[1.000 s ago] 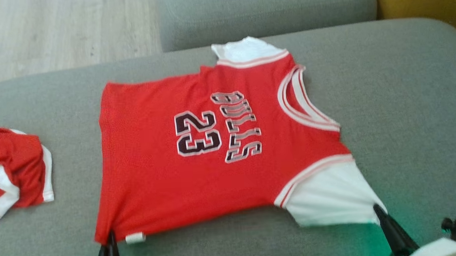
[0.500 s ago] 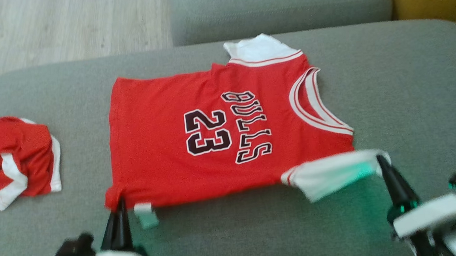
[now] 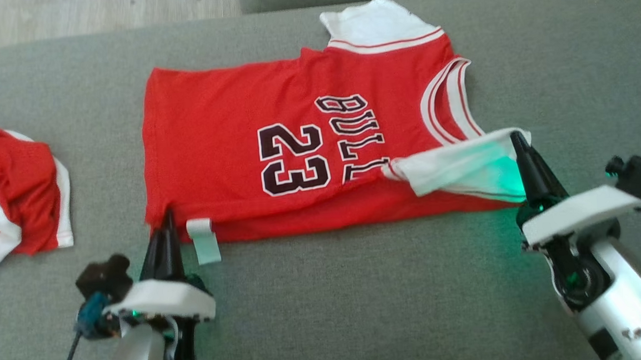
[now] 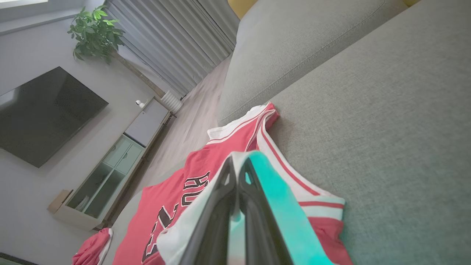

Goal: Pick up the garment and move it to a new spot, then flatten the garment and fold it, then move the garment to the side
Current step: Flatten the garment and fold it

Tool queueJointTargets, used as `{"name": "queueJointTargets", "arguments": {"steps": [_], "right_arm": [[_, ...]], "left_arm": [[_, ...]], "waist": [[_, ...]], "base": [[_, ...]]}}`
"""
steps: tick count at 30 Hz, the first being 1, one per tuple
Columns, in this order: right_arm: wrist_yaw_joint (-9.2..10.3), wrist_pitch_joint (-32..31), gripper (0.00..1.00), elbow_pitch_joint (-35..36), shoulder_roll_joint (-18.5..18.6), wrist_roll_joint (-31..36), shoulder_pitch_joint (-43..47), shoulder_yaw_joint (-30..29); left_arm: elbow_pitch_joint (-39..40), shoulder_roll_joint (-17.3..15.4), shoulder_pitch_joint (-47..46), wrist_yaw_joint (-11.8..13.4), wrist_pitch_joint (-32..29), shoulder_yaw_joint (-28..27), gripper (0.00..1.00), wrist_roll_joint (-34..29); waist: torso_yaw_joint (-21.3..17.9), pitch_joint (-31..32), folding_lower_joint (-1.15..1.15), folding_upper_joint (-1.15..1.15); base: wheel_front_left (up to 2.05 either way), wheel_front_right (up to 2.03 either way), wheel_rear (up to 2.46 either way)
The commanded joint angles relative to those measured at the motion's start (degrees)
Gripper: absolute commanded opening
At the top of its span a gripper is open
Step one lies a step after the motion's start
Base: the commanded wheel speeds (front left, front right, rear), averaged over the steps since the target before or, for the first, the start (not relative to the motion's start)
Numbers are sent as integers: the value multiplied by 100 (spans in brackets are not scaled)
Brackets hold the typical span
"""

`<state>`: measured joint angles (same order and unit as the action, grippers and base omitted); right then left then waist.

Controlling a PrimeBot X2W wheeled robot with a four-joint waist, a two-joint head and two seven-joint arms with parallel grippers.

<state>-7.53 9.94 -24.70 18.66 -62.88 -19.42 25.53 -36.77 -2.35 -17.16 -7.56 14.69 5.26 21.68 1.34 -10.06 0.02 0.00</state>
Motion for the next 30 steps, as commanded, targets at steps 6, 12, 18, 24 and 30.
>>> {"name": "queueJointTargets", "arguments": {"steps": [6,12,18,24,30], "right_arm": [[4,209,0,-356,-120,79,-491,52],[4,349,0,-742,-390,-18,-924,111],[4,494,100,-1019,-507,282,-1216,-84],[4,504,100,-816,-593,2289,-986,-888],[4,505,100,-403,-1013,4496,-223,-1617]], "left_arm": [[-99,-53,-496,79,30,-105,0,40],[-259,-53,-767,221,30,-182,39,54],[174,-53,-718,419,30,-340,100,-131],[603,-53,-260,658,30,-403,100,-654],[899,-53,297,827,30,-427,100,-1042]], "waist": [[16,-191,-2,0],[-10,-291,-2,0],[32,-249,-2,0],[59,-112,-2,0],[73,160,-2,0]], "base": [[0,0,0],[0,0,0],[0,0,0],[0,0,0],[0,0,0]]}}
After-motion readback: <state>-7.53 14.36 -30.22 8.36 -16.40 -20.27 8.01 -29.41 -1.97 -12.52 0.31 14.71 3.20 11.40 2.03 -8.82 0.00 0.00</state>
